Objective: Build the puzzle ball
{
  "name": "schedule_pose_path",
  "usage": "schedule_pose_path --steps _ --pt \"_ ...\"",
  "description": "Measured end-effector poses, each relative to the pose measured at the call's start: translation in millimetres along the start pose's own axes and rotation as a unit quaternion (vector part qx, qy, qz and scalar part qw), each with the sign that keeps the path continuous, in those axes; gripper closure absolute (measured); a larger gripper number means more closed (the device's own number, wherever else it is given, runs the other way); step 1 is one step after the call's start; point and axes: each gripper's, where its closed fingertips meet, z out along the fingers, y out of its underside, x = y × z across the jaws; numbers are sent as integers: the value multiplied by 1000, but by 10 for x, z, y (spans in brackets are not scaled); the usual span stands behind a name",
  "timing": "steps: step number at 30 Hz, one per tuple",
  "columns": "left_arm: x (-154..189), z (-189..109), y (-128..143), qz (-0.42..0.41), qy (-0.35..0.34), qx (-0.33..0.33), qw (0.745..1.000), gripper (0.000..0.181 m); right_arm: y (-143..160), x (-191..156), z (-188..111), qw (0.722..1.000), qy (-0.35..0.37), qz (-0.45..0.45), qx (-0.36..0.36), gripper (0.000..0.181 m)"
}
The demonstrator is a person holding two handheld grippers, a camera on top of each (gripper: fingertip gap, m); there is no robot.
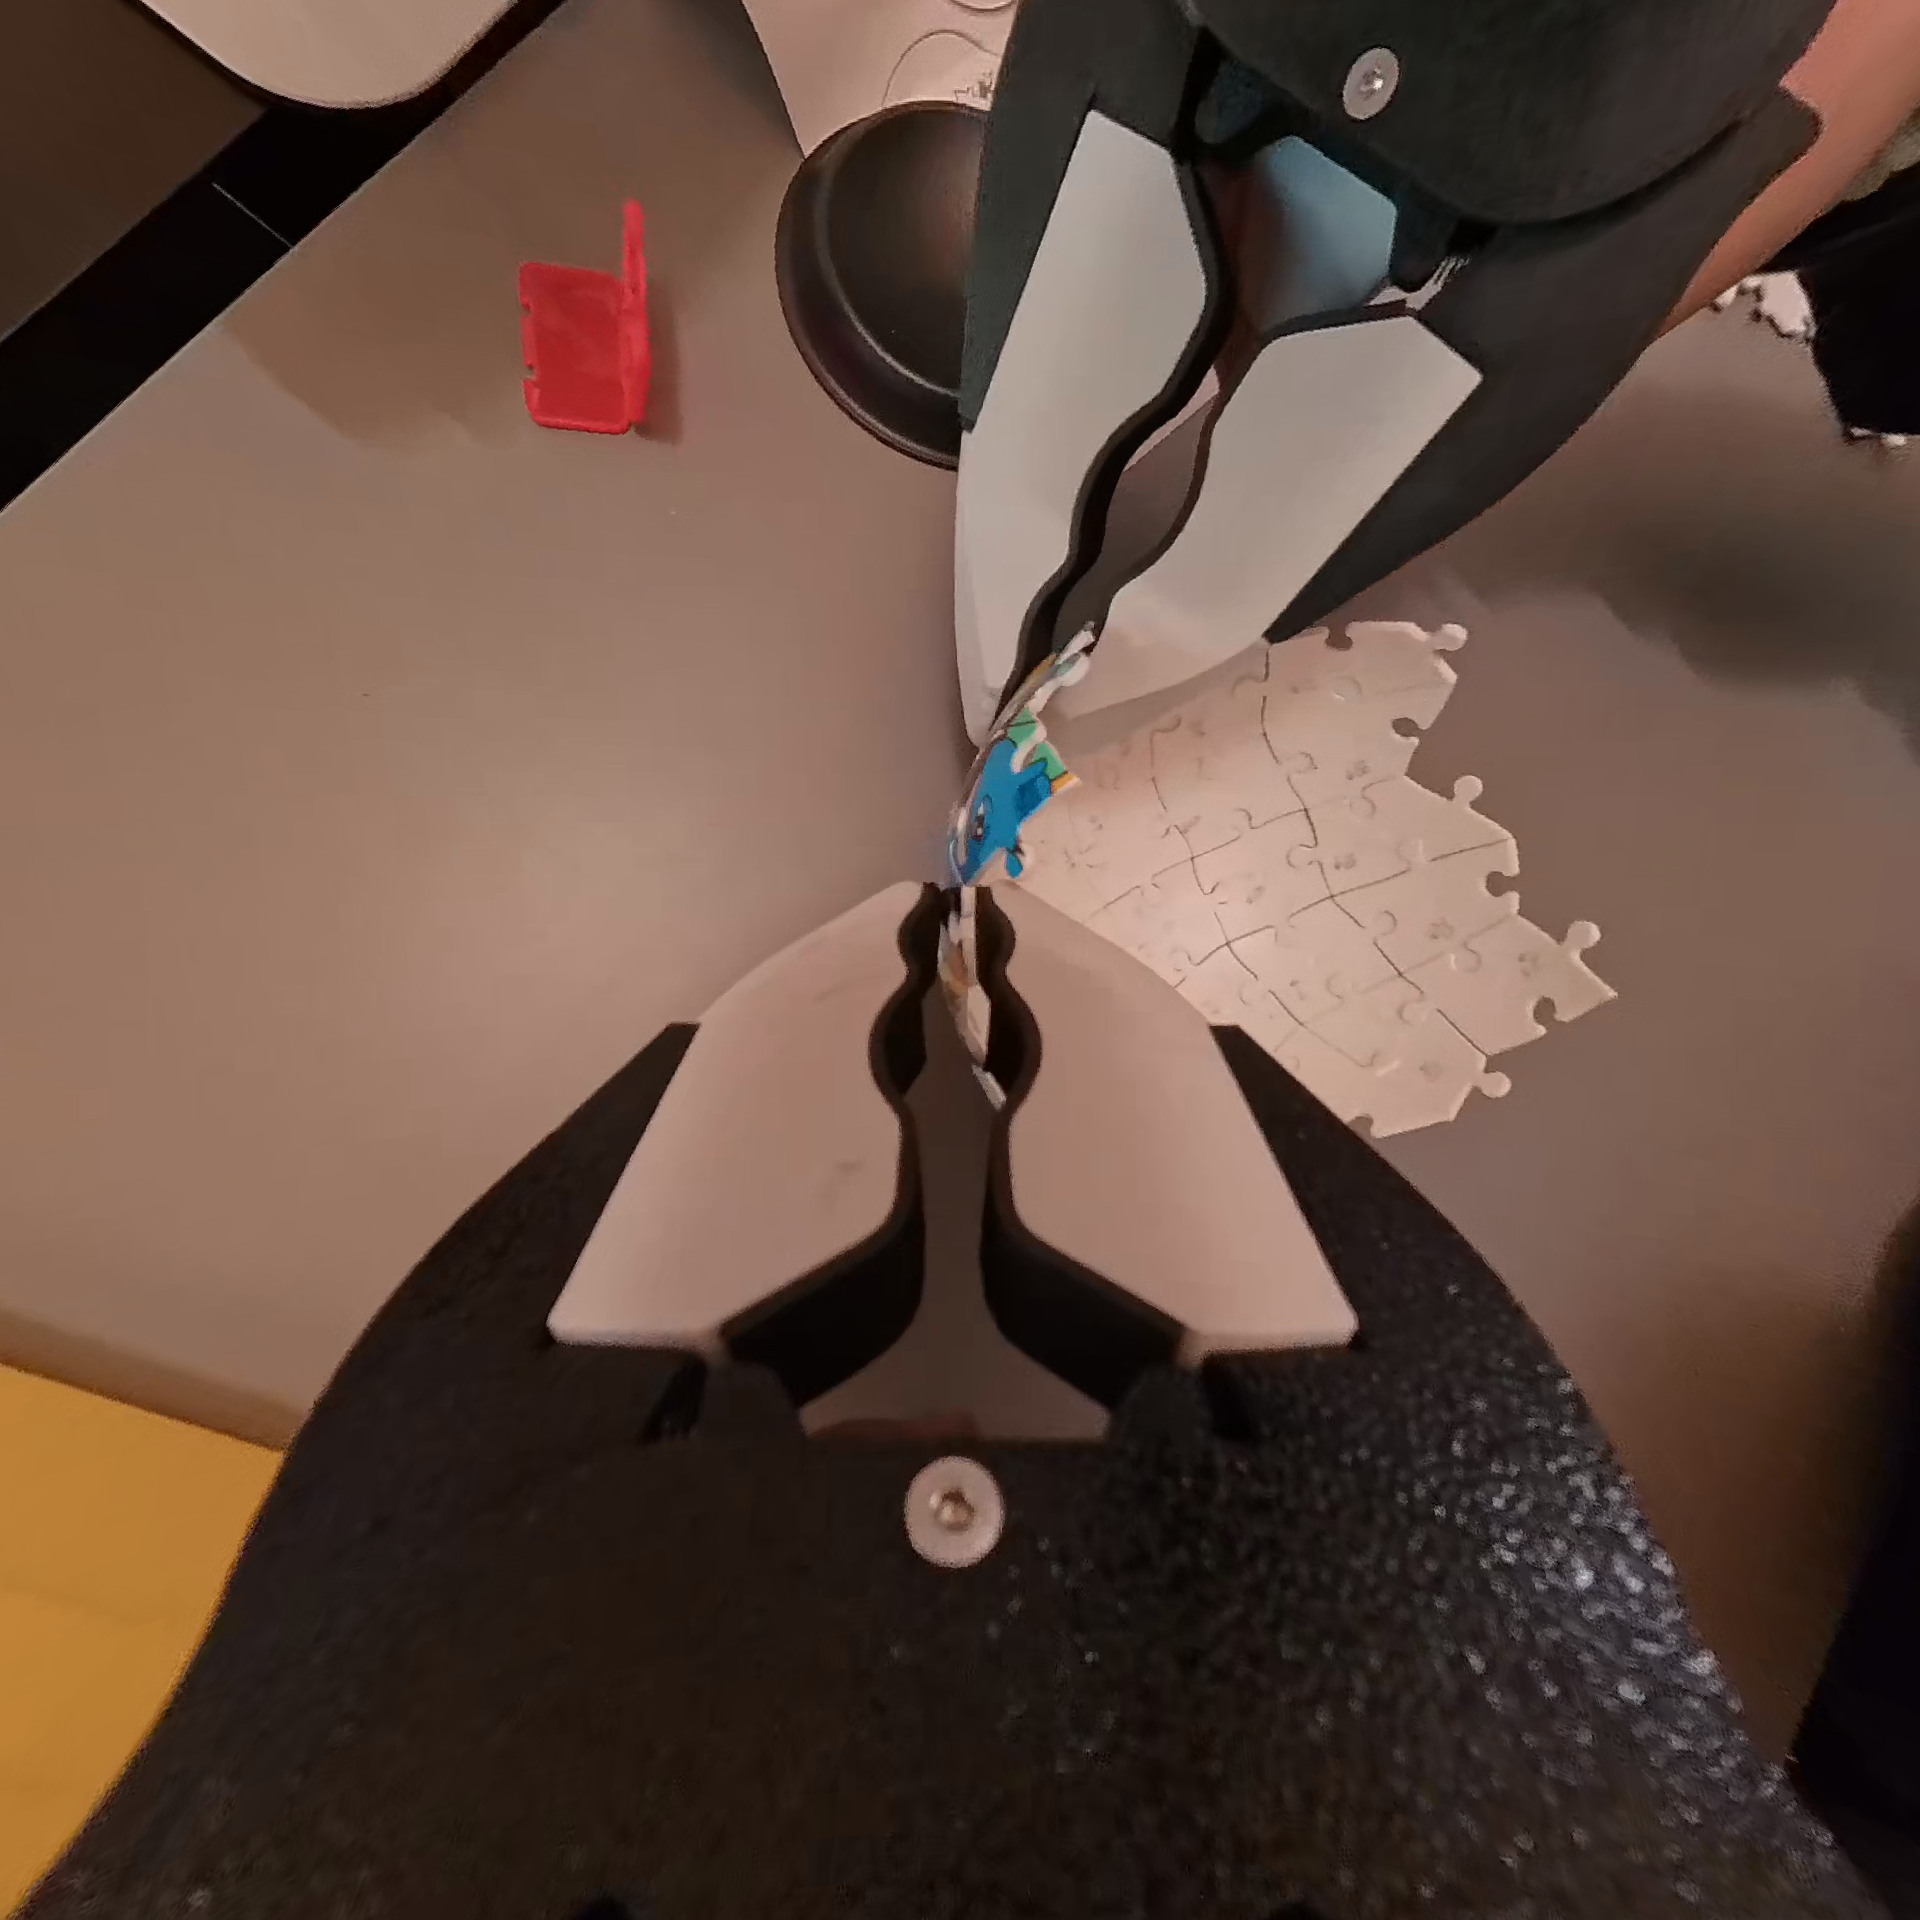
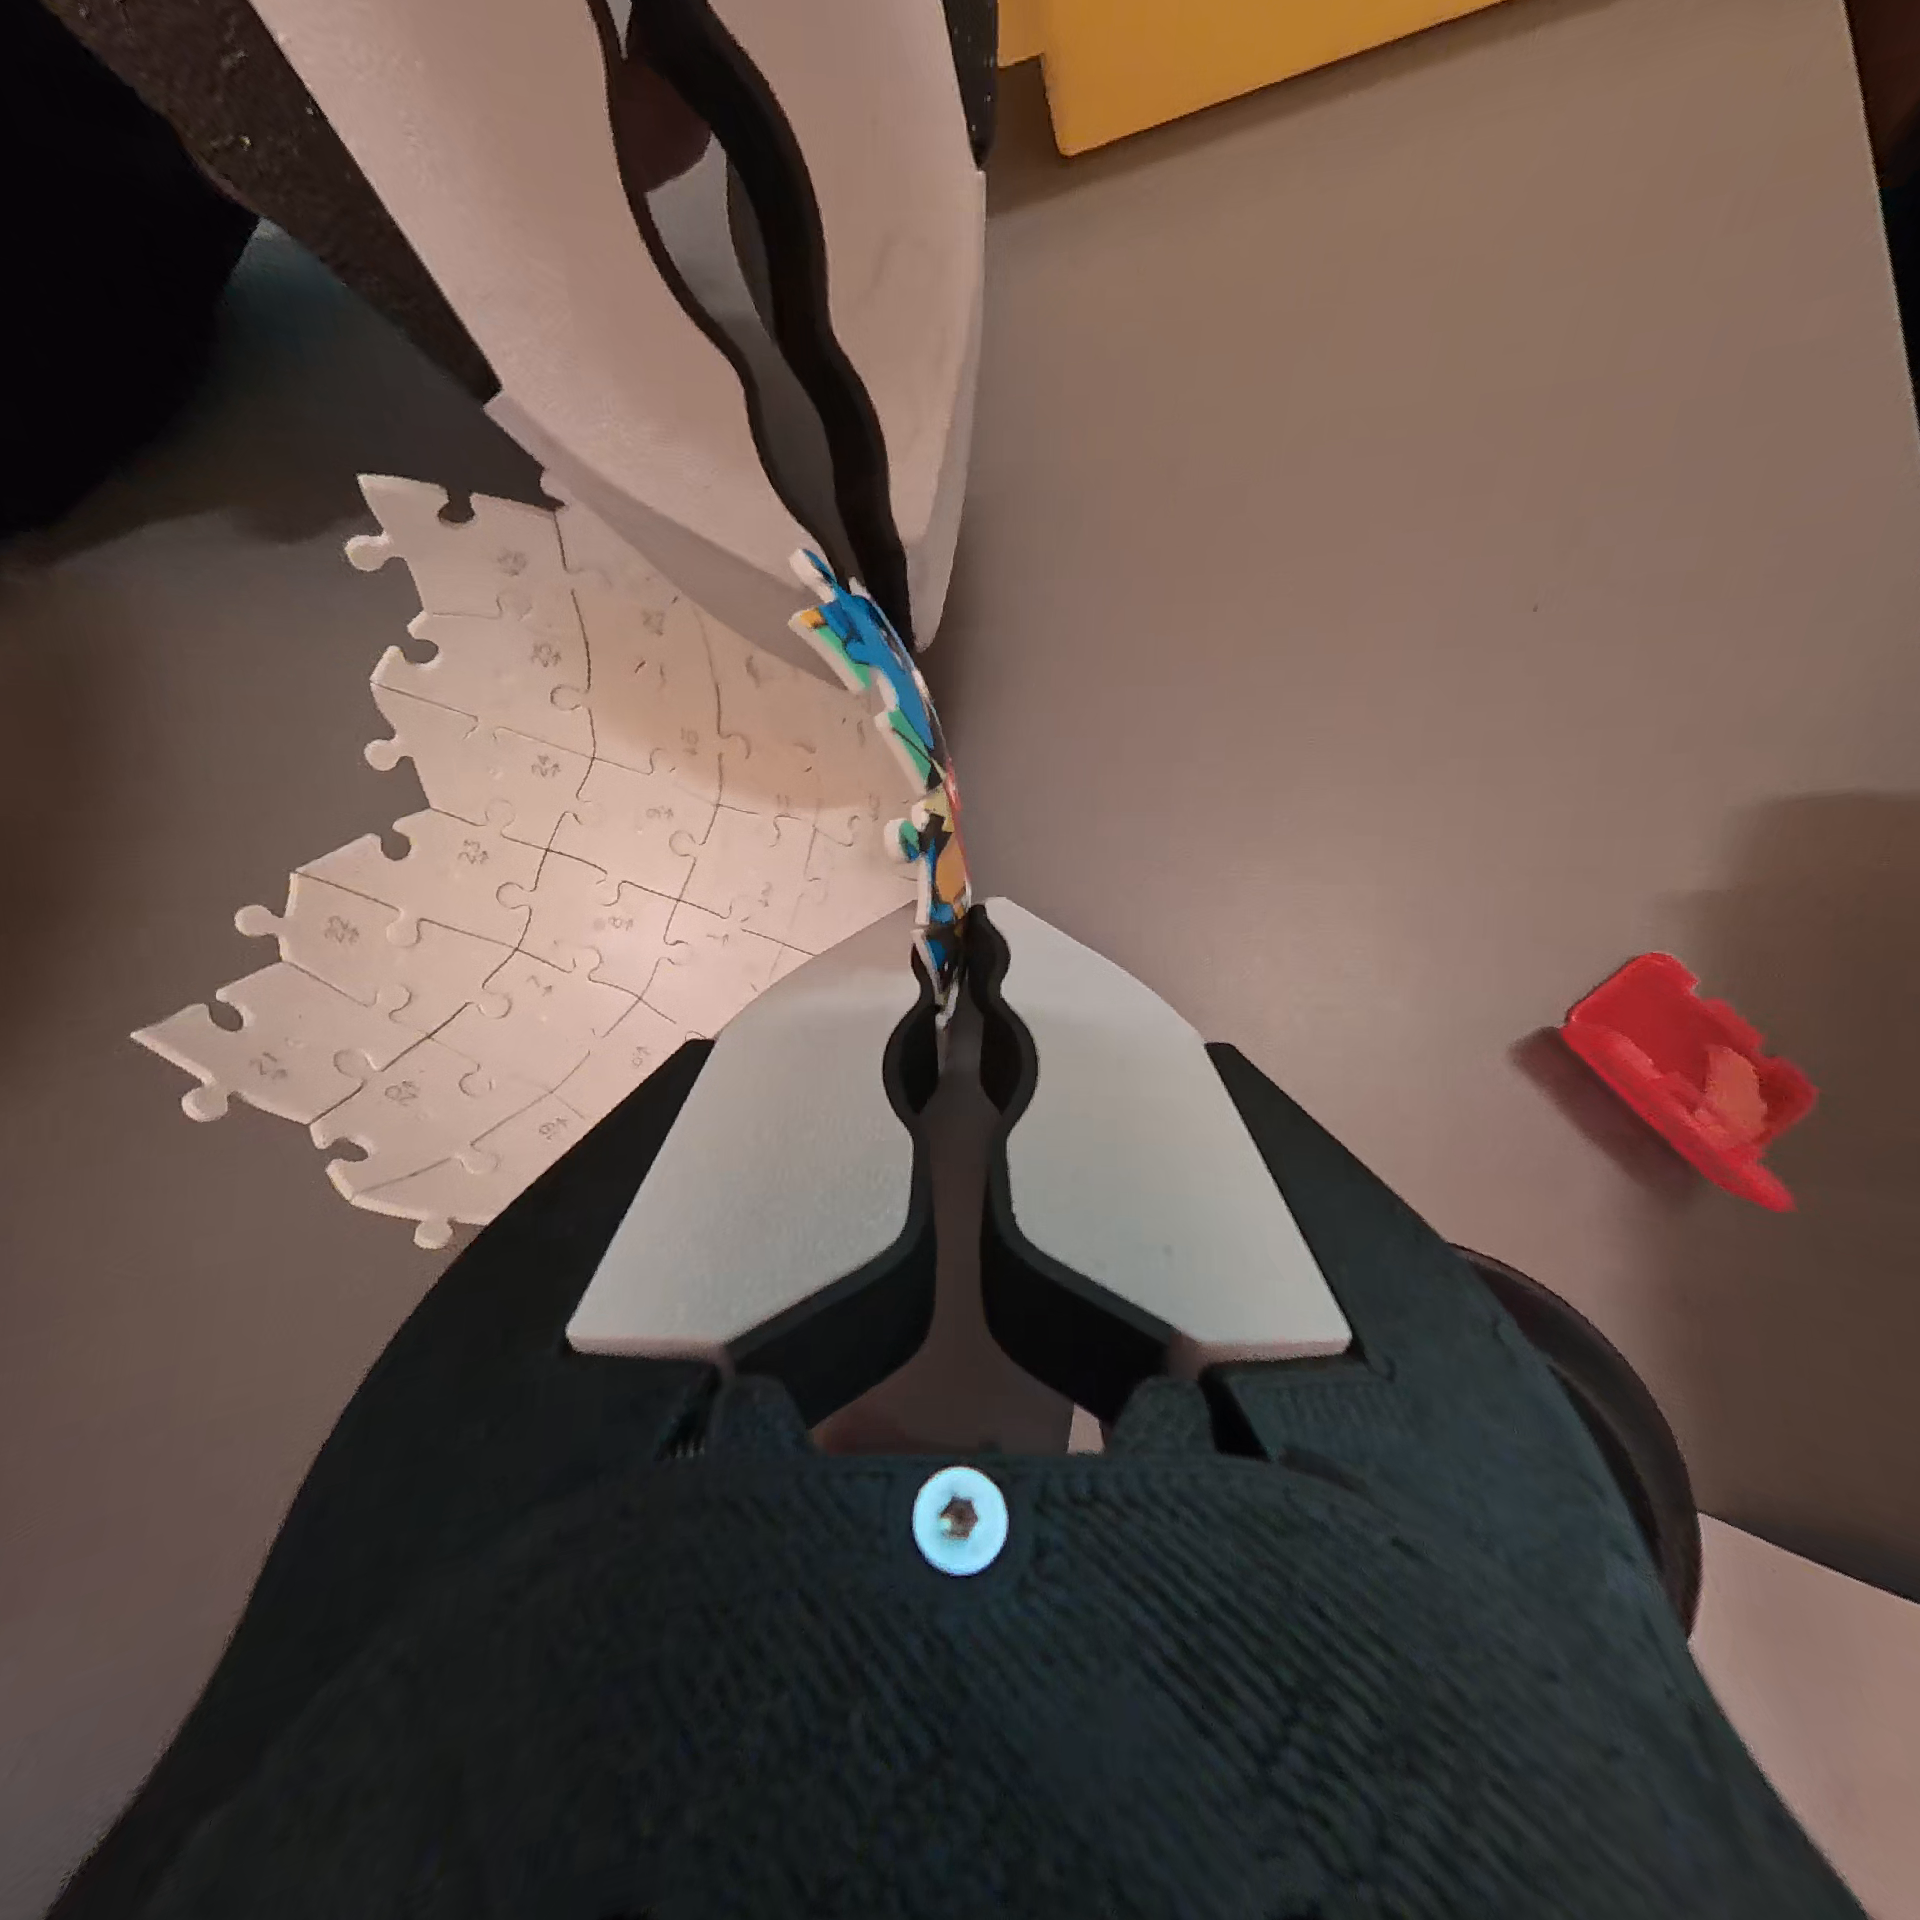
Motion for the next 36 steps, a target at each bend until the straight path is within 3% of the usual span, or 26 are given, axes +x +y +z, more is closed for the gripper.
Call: schedule_pose_path --steps 6,9,19,36 --pt "-4 7 -7 0 3 4 1000 176 1 -4 5 1000 3 14 14 178" --pt "-9 16 2 0 3 3 1000 176 6 -27 -10 1000 4 10 19 160" --pt "-4 14 -2 0 -1 3 1000 177 74 -59 -75 999 4 23 25 151" --pt "-14 28 -12 -7 -20 0 1000 178 45 -17 -69 997 52 61 19 176"
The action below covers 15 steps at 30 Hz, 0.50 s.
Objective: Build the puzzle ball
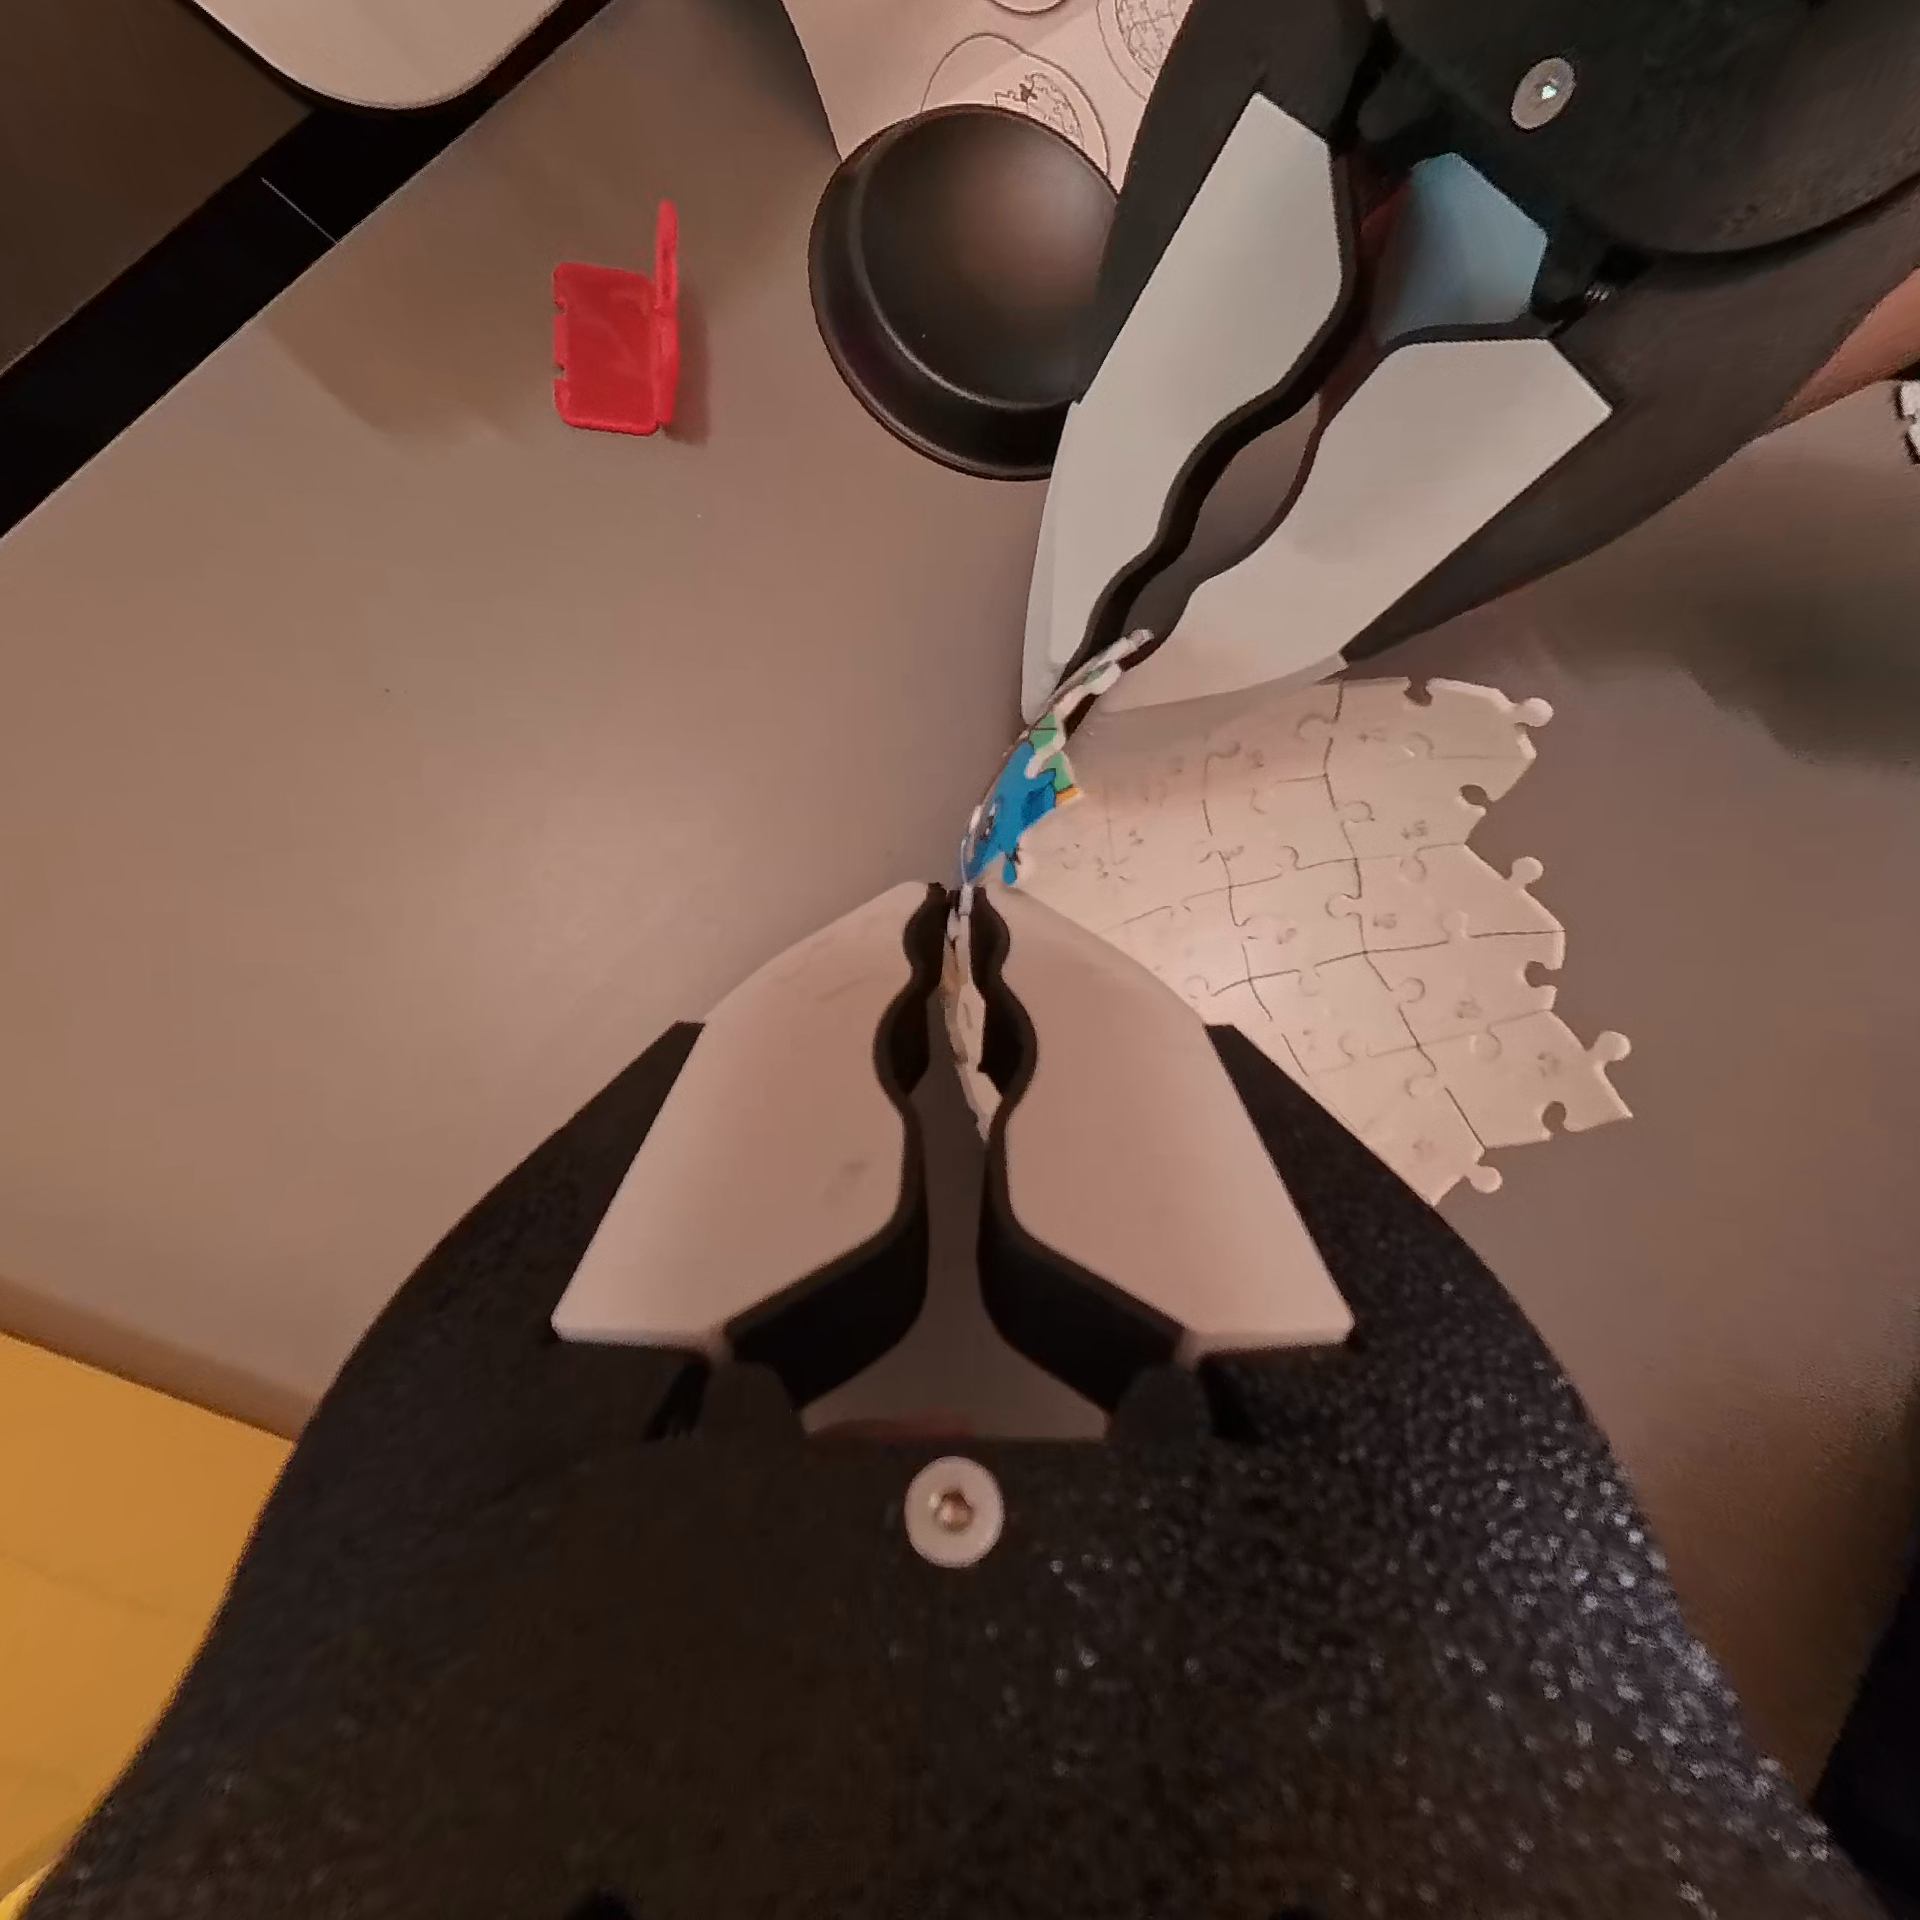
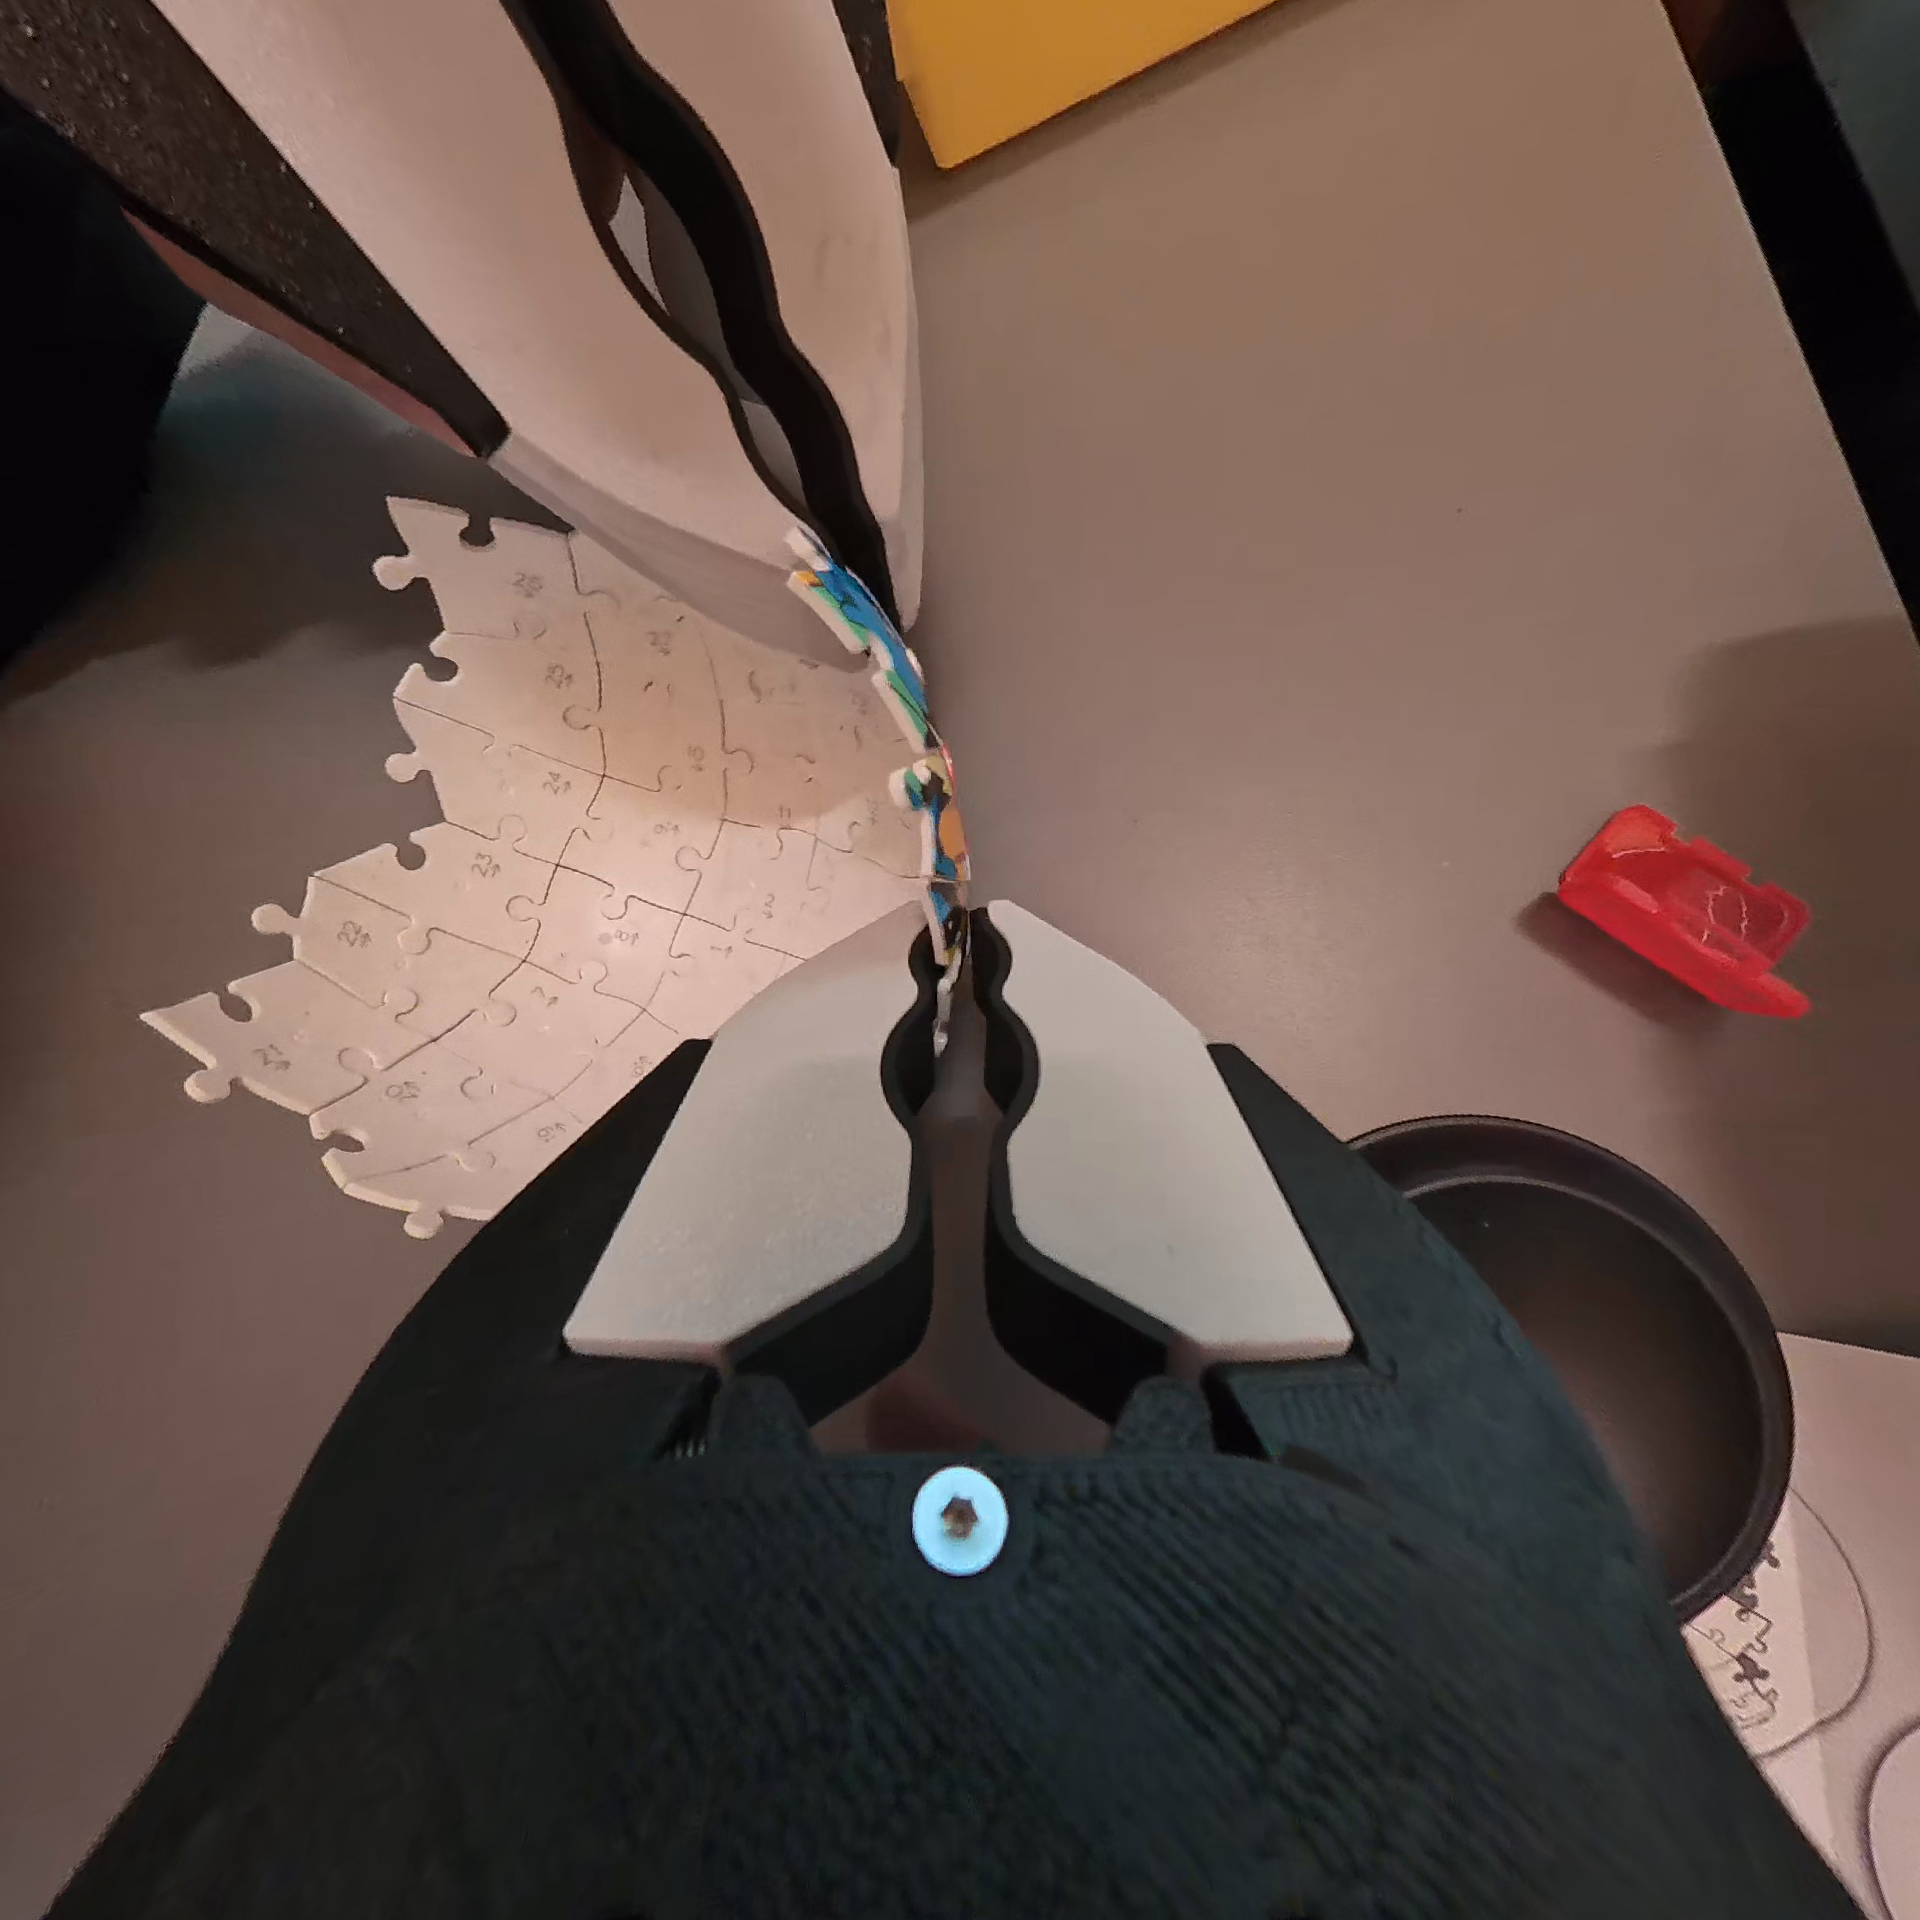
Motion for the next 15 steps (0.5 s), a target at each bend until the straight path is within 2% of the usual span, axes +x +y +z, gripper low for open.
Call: schedule_pose_path --steps 10,11,13,15 --pt "-2 12 -14 -10 13 10 1000 177 -7 -7 -18 999 -3 31 10 177" --pt "-5 16 -12 -10 14 10 1000 177 -14 -22 -27 999 -5 31 17 173" --pt "-16 28 -2 -11 11 7 1000 177 27 -54 -63 999 -9 33 11 153" --pt "-30 35 3 -12 8 6 1000 178 96 -75 -111 999 -11 35 -3 153"
